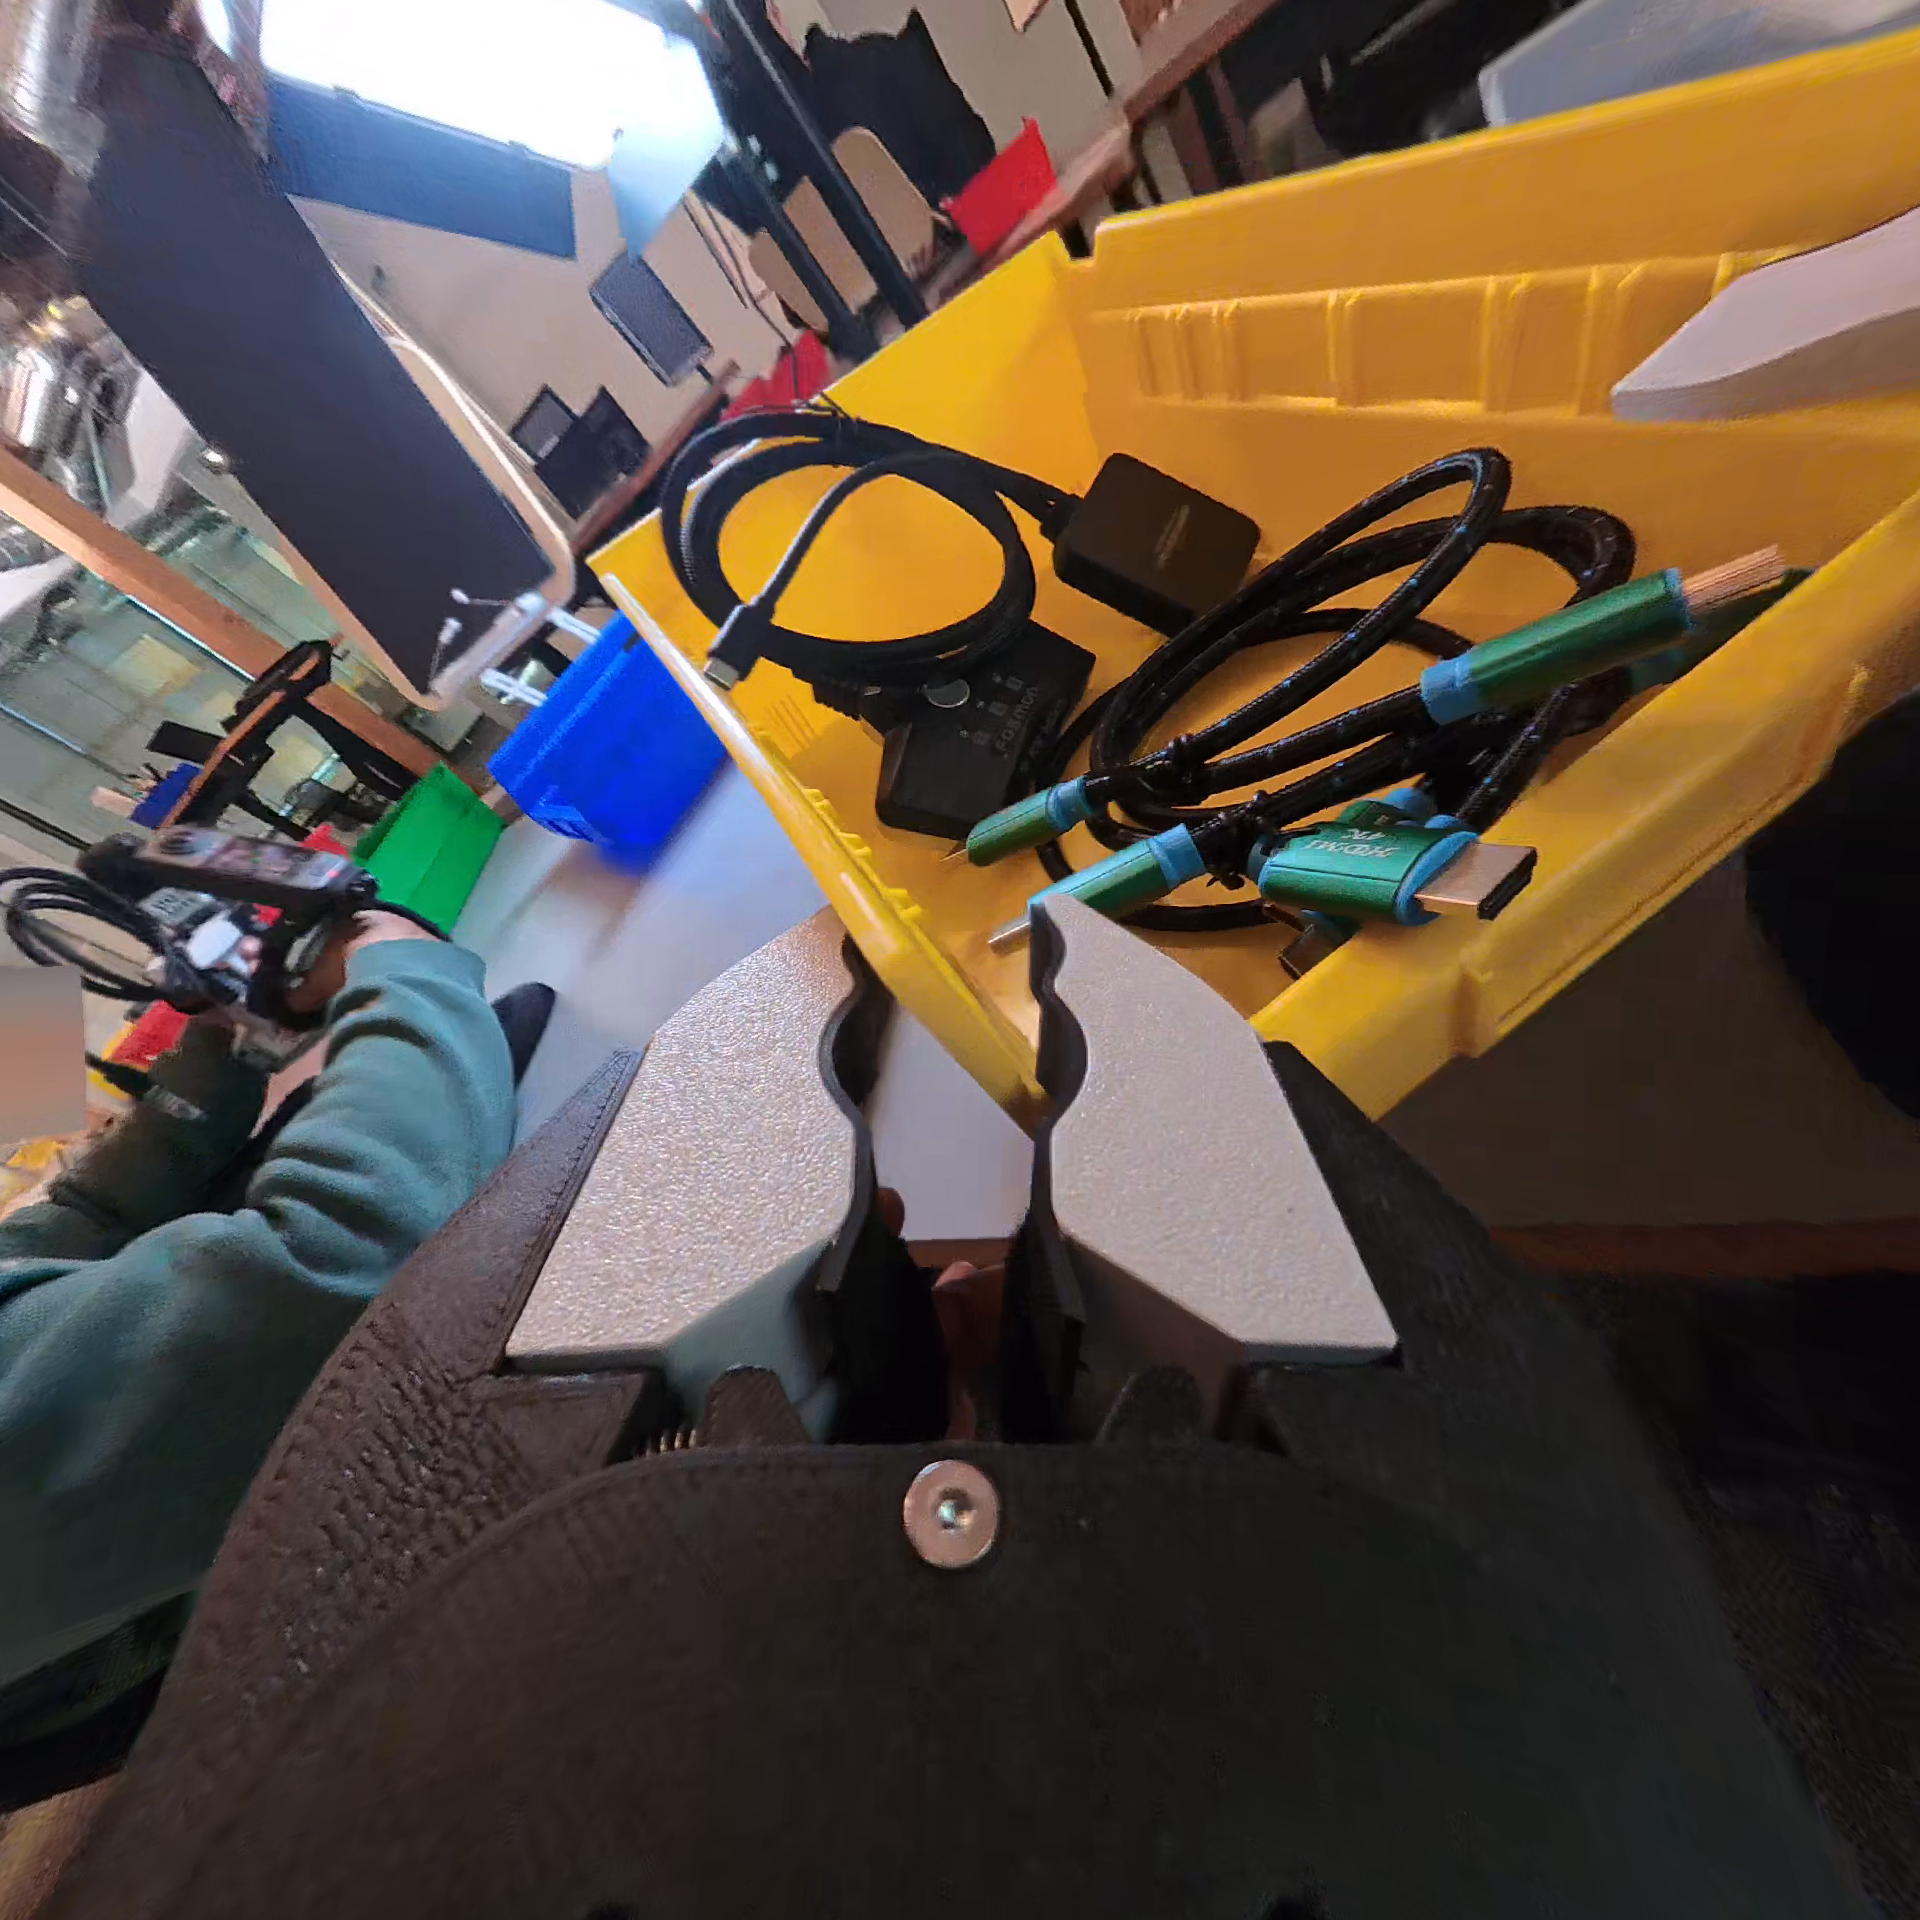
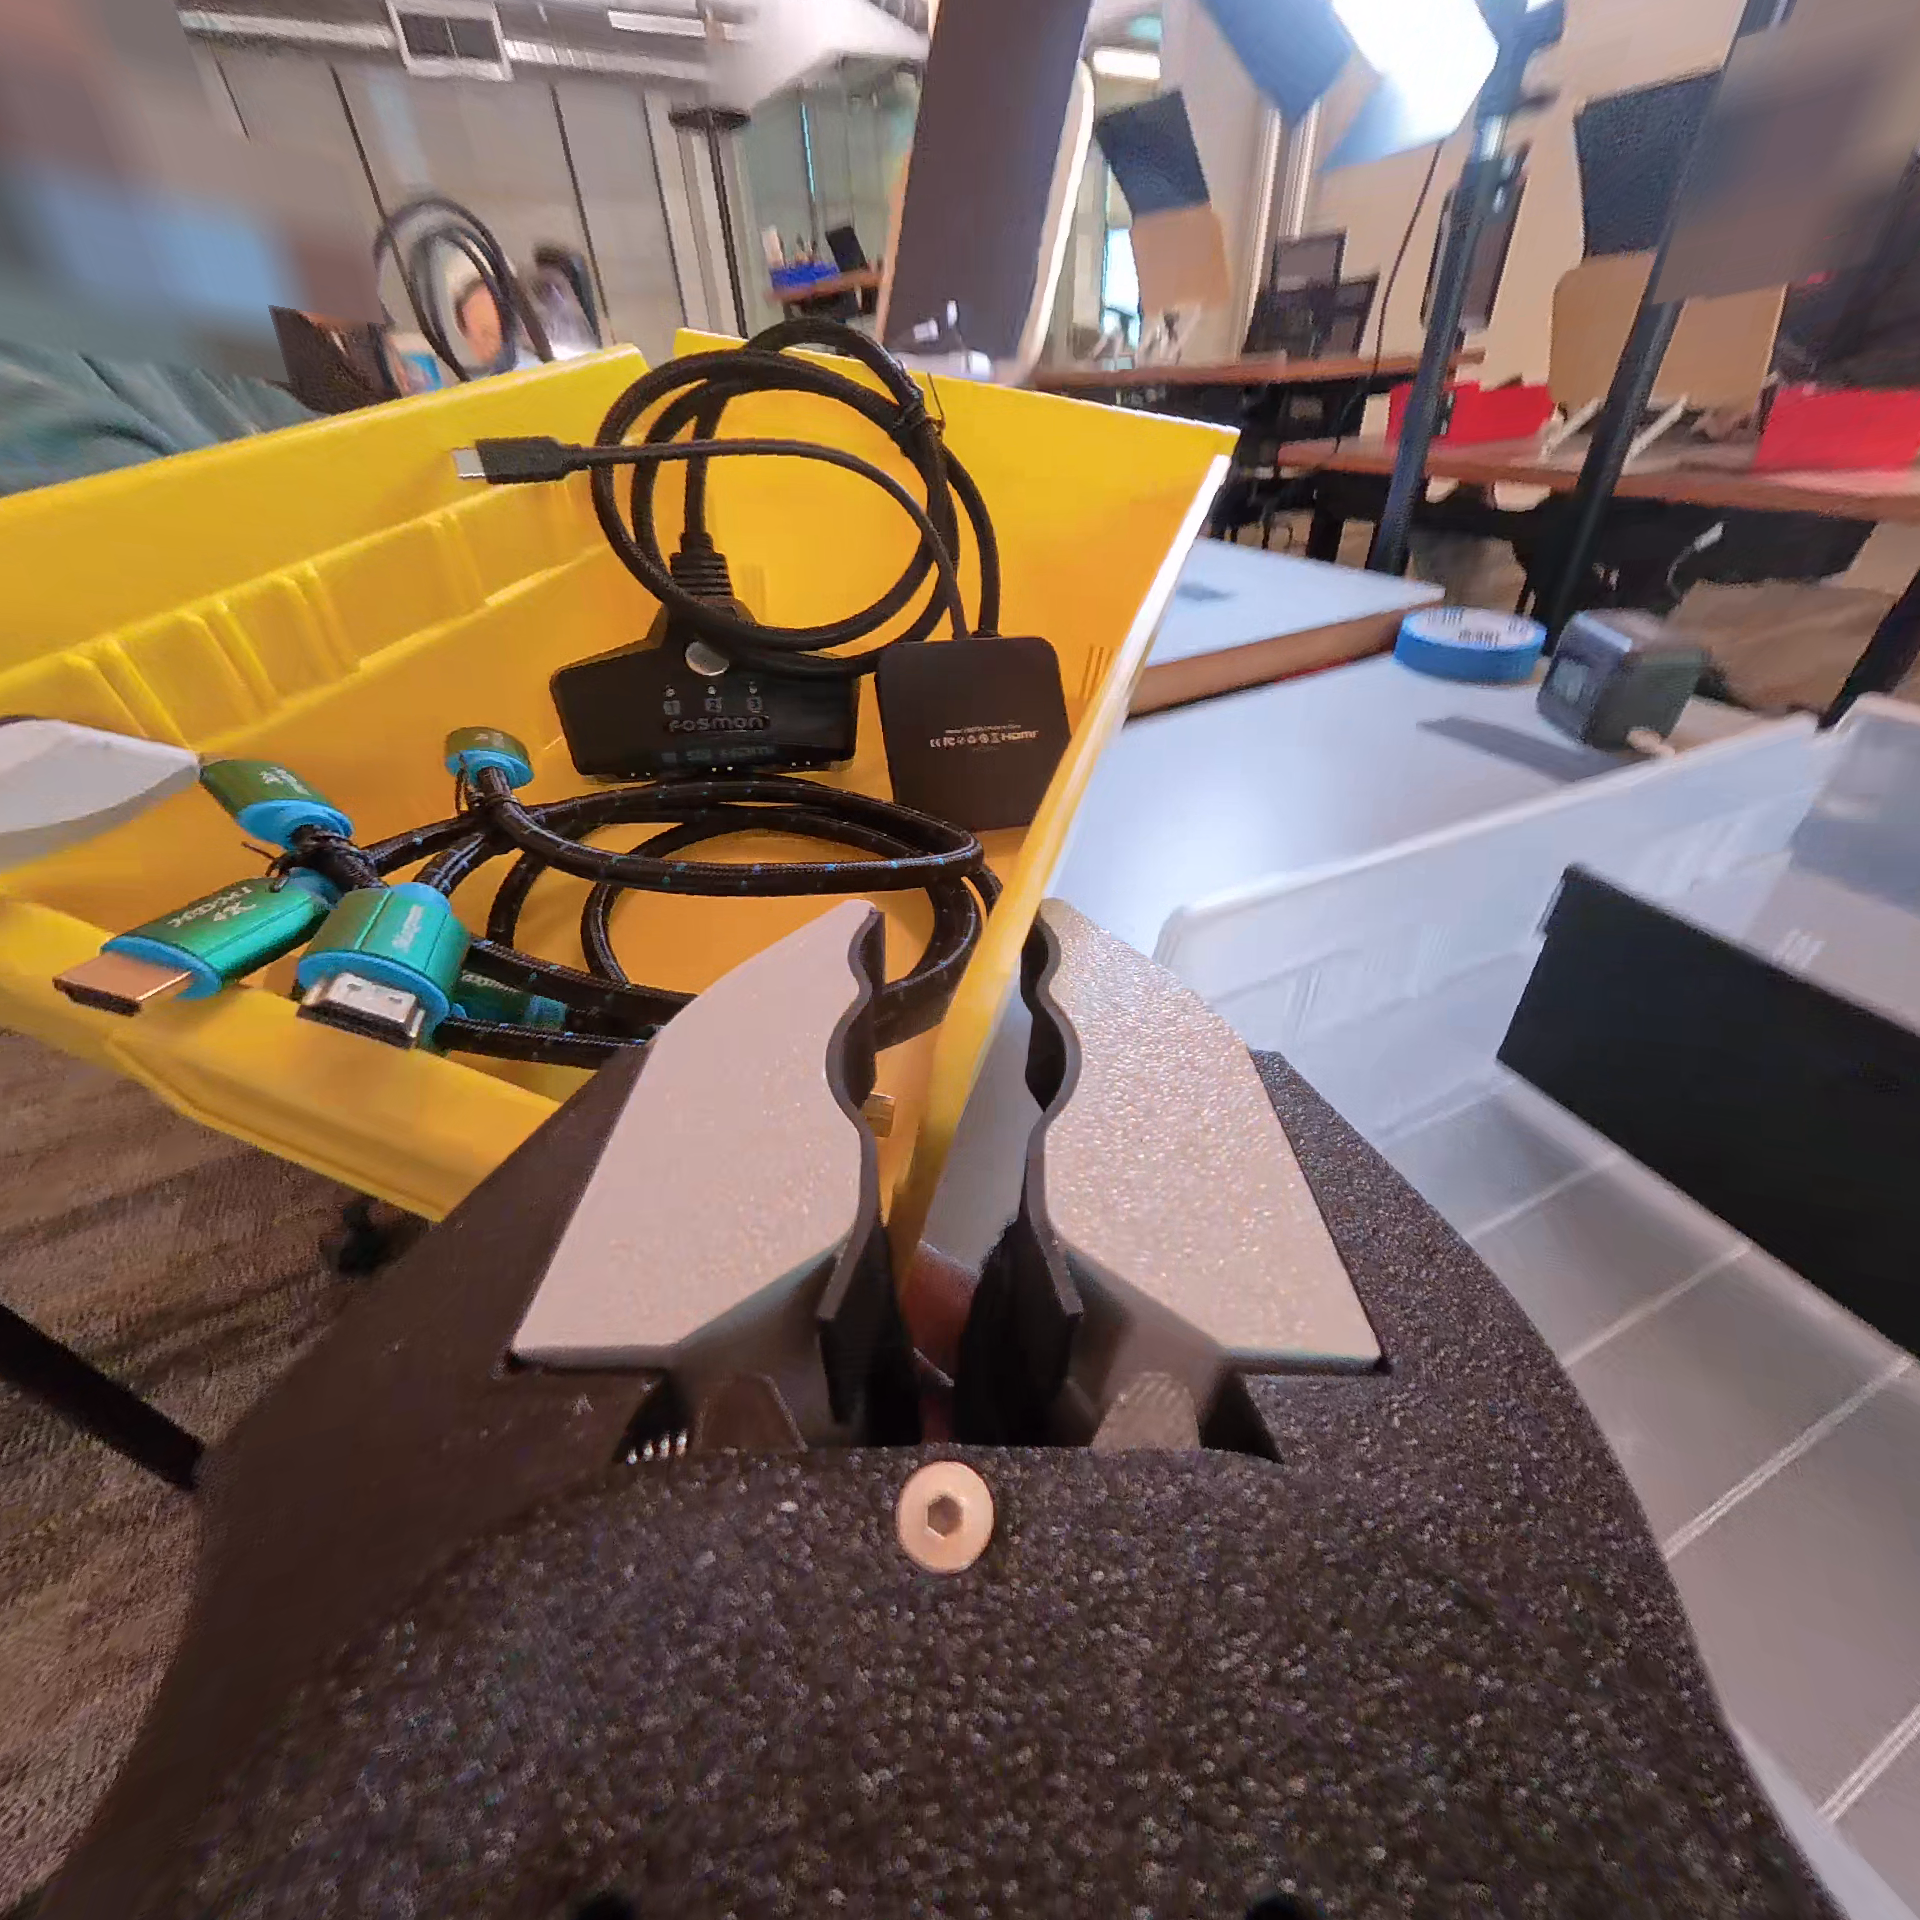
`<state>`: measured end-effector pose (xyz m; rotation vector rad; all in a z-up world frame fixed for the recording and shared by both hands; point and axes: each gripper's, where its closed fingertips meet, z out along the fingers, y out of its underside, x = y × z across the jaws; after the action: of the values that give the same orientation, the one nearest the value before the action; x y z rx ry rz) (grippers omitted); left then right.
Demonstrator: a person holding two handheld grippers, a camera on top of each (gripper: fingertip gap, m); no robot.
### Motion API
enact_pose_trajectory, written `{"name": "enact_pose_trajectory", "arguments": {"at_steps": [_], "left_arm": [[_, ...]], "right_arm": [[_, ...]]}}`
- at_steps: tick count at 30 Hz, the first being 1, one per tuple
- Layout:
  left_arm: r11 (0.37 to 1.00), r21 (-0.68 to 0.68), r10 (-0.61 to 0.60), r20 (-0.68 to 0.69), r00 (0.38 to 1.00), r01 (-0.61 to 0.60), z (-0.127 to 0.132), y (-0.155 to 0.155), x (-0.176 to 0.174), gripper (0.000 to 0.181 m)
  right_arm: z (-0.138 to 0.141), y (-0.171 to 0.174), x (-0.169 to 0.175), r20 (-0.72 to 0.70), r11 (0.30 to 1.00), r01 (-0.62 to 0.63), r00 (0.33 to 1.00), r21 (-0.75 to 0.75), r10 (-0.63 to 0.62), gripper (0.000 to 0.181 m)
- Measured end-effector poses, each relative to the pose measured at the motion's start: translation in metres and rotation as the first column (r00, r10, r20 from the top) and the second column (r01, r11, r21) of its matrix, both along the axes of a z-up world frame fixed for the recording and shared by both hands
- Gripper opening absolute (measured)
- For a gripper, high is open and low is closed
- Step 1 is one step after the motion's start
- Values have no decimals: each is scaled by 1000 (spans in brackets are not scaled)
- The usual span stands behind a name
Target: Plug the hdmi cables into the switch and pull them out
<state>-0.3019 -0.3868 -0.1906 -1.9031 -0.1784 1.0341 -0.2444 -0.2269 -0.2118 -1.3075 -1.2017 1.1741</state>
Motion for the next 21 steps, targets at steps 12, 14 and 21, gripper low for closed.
{"name": "enact_pose_trajectory", "arguments": {"at_steps": [12, 14, 21], "left_arm": [[997, 54, -68, 121, 990, 62, -71, 38, -66, 24], [1000, 26, 6, 137, 991, -10, -79, 43, -74, 38], [980, 173, 70, 140, 988, -94, -37, 29, -65, 84]], "right_arm": [[-50, -11, -23, 264, 990, -129, 958, 56, 110, 104], [-55, -21, -17, 341, 972, -233, 917, 36, 207, 112], [9, -16, 64, 100, 937, -237, 971, 258, 218, 96]]}}
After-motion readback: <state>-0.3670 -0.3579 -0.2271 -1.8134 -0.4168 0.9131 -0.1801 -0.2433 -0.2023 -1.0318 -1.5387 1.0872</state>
